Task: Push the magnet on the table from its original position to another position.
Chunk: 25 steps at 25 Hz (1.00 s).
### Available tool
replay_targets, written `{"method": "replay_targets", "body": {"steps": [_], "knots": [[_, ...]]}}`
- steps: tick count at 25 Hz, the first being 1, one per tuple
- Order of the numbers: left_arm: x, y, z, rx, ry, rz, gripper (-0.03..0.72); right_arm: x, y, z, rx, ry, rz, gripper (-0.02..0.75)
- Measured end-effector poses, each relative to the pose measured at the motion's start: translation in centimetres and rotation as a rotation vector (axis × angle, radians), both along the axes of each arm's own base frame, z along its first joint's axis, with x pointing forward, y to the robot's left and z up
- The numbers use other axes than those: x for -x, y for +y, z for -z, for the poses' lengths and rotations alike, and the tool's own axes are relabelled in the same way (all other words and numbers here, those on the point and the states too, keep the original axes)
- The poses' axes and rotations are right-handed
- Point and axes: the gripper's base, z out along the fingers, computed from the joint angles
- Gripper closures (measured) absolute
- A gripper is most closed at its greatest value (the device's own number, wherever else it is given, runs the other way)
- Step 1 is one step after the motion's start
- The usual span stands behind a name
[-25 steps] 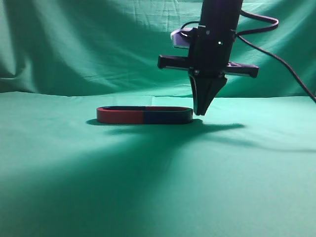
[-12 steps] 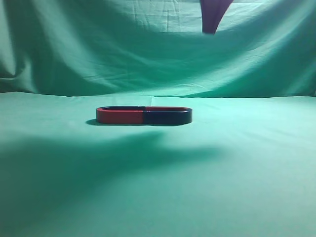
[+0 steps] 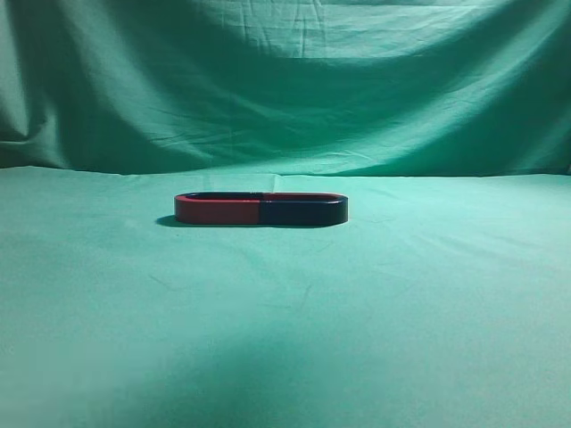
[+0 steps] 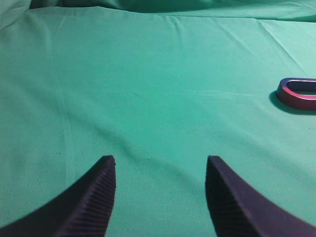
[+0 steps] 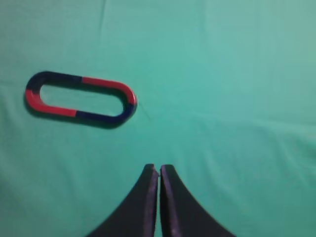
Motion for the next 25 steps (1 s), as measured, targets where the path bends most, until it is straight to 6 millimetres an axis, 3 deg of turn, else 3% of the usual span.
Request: {"method": "replay_targets", "body": {"steps": [8,25], "knots": [[0.0,0.0,0.0,0.0,0.0,0.0,0.316,7.4,-3.7,1.8,-0.02,-0.021,0.027,0.738],[0.0,0.0,0.0,0.0,0.0,0.0,0.316,20.8,-10.2,4.8,-0.18,-0.507,-0.103,0.738]]}}
